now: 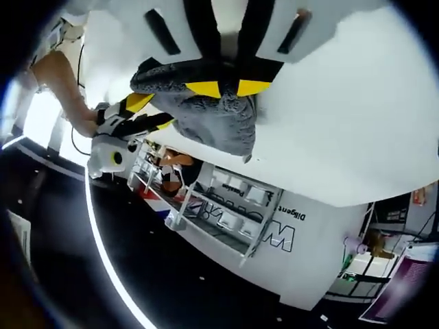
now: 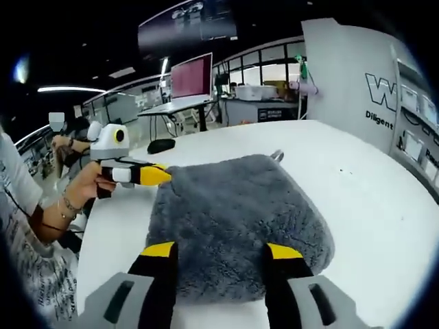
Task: Fold the towel on the table until its edges align and the towel forms a compact rectangular stack.
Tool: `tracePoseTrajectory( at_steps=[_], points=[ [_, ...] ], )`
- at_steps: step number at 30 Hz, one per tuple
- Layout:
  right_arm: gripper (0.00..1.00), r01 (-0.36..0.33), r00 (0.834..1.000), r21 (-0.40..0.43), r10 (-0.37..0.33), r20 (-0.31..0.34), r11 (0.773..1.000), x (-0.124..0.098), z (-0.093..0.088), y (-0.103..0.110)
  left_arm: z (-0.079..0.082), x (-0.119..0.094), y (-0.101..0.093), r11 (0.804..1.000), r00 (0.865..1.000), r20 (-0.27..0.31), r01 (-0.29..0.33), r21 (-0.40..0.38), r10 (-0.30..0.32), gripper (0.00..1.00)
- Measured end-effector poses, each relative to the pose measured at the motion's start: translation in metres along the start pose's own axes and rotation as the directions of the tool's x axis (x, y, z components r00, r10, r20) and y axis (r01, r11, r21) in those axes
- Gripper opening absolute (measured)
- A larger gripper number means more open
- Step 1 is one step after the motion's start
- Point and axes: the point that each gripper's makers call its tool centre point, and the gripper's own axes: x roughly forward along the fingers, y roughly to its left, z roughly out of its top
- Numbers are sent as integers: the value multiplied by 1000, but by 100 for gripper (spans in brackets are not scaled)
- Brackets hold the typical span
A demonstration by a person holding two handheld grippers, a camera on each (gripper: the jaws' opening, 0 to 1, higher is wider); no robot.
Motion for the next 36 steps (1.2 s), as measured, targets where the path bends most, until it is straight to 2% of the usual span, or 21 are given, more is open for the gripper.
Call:
tracePoseTrajectory(
  at_steps=[8,14,20,26,30,33,34,36],
  points=[
    [52,-2,999,-34,0,-43,999,5,-6,2,-9,3,3,1000,999,-37,-15,13,16,8],
    [52,5,998,-40,-8,-56,999,6,-8,2,-9,4,3,1000,999,-44,-14,25,15,8],
    [50,-57,997,-73,52,-64,996,1,-13,-2,-3,0,-9,999,999,-35,31,41,-29,10],
    [48,-123,990,-101,114,-87,987,-4,-16,-3,12,-5,-26,993,994,-22,104,56,-103,11],
    [47,-131,988,-112,120,-101,985,-5,-18,-6,23,-11,-32,989,993,-4,116,91,-116,11],
    [47,-143,986,-115,132,-99,983,-5,-19,-5,53,-20,-34,985,987,75,134,107,-142,14],
    [47,-145,986,-115,134,-98,983,-5,-19,-4,64,-21,-35,981,981,93,159,113,-170,16],
    [48,-149,986,-113,139,-92,982,-5,-19,-4,74,-21,-37,974,974,93,198,107,-208,20]
  ],
)
